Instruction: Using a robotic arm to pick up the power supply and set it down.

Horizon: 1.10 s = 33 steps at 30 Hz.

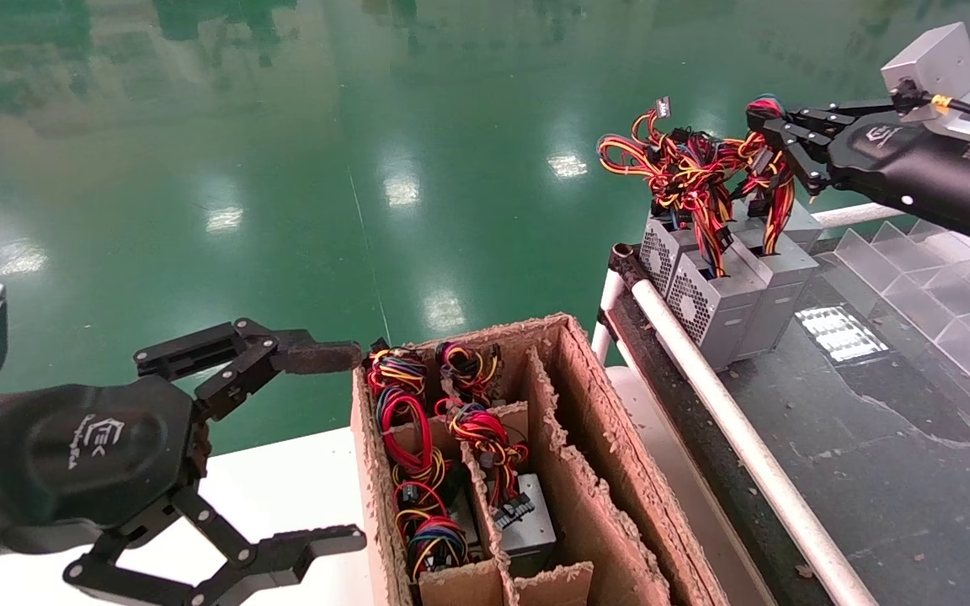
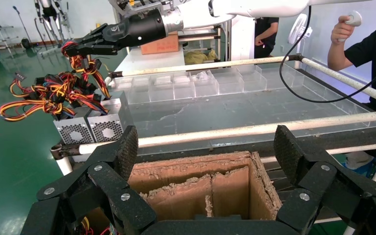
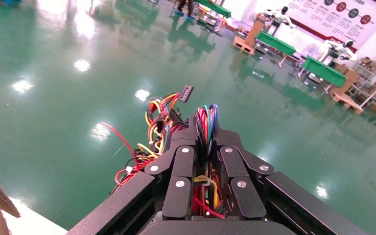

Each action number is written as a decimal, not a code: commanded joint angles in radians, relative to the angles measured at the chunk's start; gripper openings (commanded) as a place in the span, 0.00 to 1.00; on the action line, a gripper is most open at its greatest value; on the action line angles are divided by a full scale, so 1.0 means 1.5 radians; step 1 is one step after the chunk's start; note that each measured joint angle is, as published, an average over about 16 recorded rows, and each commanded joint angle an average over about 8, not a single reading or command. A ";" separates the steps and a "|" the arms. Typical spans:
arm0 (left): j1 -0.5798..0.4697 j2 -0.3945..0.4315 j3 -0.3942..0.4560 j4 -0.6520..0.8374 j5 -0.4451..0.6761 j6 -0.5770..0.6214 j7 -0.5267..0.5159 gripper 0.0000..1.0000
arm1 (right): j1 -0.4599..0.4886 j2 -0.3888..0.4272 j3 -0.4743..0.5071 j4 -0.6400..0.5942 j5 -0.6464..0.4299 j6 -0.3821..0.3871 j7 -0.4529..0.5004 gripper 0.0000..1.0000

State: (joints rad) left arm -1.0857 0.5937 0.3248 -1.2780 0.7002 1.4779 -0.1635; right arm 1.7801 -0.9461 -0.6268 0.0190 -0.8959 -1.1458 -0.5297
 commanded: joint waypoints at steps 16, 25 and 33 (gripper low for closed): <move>0.000 0.000 0.000 0.000 0.000 0.000 0.000 1.00 | -0.007 0.005 0.002 -0.008 0.003 -0.011 -0.018 1.00; 0.000 0.000 0.001 0.000 0.000 0.000 0.000 1.00 | -0.001 0.013 0.004 -0.017 0.005 -0.006 -0.003 1.00; 0.000 0.000 0.001 0.000 0.000 0.000 0.000 1.00 | 0.008 0.026 0.023 -0.026 0.033 -0.029 0.043 1.00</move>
State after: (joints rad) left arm -1.0859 0.5933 0.3257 -1.2779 0.6995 1.4774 -0.1630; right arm 1.7890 -0.9078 -0.5946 -0.0161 -0.8499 -1.1895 -0.4727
